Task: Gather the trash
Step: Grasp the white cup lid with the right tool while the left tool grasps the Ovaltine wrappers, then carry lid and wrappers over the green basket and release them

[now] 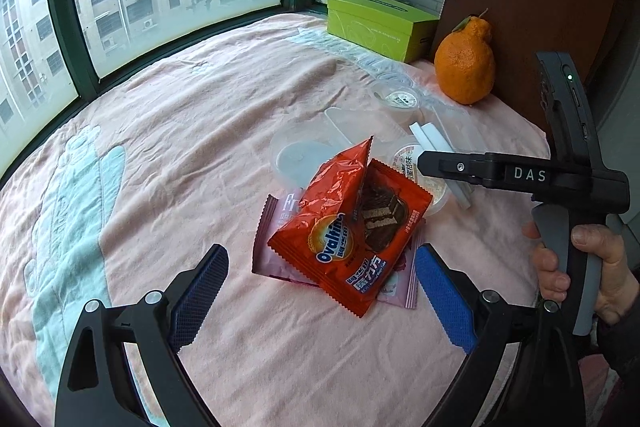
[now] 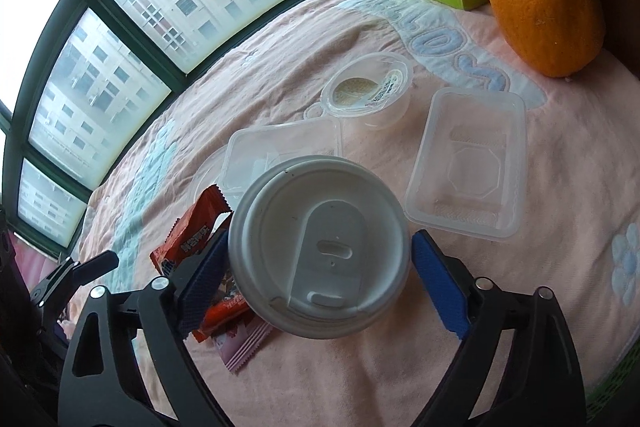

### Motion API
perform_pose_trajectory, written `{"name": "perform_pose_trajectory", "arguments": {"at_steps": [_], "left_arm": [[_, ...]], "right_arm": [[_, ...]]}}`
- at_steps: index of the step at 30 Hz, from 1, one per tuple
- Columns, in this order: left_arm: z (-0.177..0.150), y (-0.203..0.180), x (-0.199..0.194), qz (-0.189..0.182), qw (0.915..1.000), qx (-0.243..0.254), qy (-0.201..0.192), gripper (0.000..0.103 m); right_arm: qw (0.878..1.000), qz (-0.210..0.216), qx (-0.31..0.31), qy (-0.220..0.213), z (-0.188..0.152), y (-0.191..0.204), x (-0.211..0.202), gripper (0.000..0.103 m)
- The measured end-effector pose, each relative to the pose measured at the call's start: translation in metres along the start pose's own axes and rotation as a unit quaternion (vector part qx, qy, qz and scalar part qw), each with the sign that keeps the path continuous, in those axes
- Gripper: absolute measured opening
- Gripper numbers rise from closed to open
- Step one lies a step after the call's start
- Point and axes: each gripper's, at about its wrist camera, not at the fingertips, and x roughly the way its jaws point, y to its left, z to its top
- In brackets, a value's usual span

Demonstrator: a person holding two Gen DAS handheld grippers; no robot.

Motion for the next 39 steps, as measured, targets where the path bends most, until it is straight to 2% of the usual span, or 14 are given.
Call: {"name": "perform_pose_trajectory", "arguments": {"at_steps": [10, 12, 19, 24, 30, 39], "left_arm": [[0.021, -0.007, 0.034, -0.016, 0.9993, 0.03, 0.012, 0.09], [0.025, -0.007, 0.039, -0.026, 0.9991, 0.031, 0.015, 0.081], [0.031, -0.006, 0.057, -0.036, 0.9985, 0.028, 0.03, 0.059], [0.027, -0.004, 0.055, -0.04, 0.9986, 0.02, 0.029, 0.036], [0.021, -0.004, 0.039, -0.047, 0.9986, 0.005, 0.021, 0.022], [0.012, -0.029, 0.0, -0.07, 0.9974, 0.015, -0.001, 0.022]], "right_arm": [[1.0, 0.005, -0.007, -0.03, -0.006, 0.0, -0.034, 0.087], [0.999, 0.006, -0.006, -0.038, -0.008, -0.001, -0.044, 0.087], [0.998, 0.006, -0.003, -0.061, -0.015, -0.005, -0.071, 0.087], [0.998, 0.007, -0.003, -0.063, -0.026, -0.006, -0.082, 0.087], [0.998, 0.004, -0.001, -0.067, -0.041, -0.01, -0.095, 0.088], [0.996, -0.029, -0.008, -0.08, -0.07, -0.023, -0.124, 0.087]]}}
